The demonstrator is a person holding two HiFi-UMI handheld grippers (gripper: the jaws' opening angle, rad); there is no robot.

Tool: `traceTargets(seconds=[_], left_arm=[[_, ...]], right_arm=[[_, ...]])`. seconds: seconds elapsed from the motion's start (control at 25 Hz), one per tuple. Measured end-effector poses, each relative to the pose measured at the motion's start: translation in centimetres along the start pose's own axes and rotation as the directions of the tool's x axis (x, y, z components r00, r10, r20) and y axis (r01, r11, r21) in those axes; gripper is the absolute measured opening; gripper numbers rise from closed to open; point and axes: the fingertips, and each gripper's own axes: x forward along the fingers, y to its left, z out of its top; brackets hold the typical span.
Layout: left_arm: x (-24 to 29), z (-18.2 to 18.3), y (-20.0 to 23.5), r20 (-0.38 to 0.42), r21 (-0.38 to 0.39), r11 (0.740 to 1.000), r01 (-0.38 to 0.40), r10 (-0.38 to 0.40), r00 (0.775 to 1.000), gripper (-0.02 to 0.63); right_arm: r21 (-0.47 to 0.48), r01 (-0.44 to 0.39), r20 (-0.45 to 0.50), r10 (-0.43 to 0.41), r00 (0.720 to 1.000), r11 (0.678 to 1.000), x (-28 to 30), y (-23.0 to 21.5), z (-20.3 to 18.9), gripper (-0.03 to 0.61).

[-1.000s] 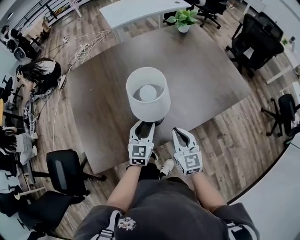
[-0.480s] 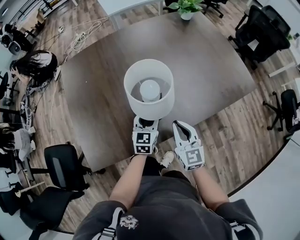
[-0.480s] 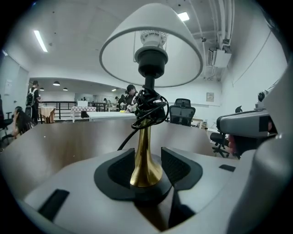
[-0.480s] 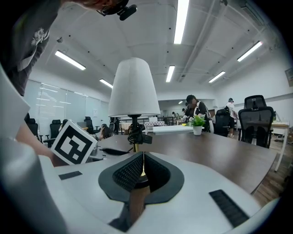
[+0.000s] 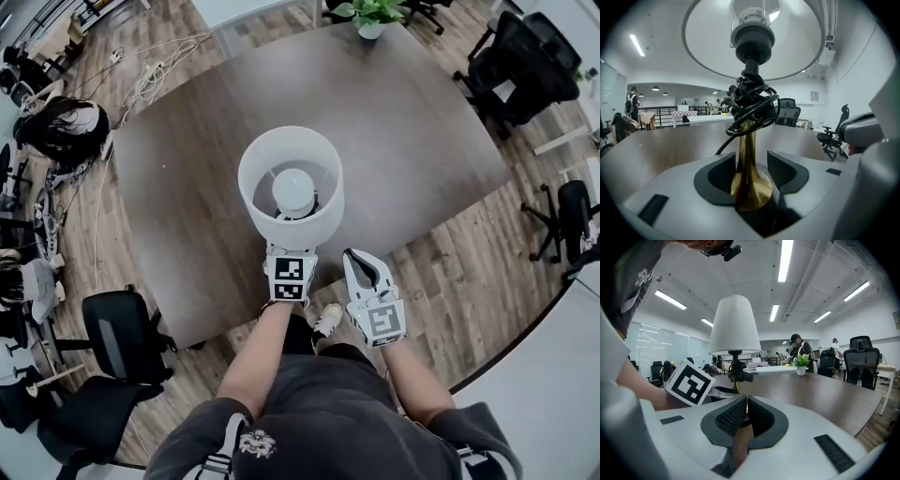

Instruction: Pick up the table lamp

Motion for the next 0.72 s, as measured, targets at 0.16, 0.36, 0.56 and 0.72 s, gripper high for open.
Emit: traceTargets(seconds=[0.16, 0.36, 0.56, 0.72], left_arm=[[0.4, 0.3, 0.2, 0.001, 0.019, 1.000, -0.005, 0.005, 1.000, 0.202], [1.5, 0.8, -0.1, 0.012, 0.022, 1.000, 0.016, -0.016, 1.000, 0.201], [1.8, -0.3, 0.8, 0.011, 0.007, 1.000, -0.020, 0.020, 1.000, 0.094], [1.6, 0.2, 0.9, 0.035, 0.015, 1.000, -0.016, 0.016, 0.999, 0.089]], right_arm=[[0.002, 0.003, 0.005, -0.003, 1.000, 1.000, 0.2, -0.2, 0.5, 0.028], [0.006, -0.002, 0.006, 0.002, 1.000, 1.000, 0.5, -0.7, 0.4, 0.028], [0.011, 0.006, 0.002, -0.006, 1.000, 1.000, 0.5, -0.9, 0.3, 0.028], [0.019, 0.013, -0.005, -0.013, 1.000, 1.000, 0.4, -1.2, 0.1, 0.028]])
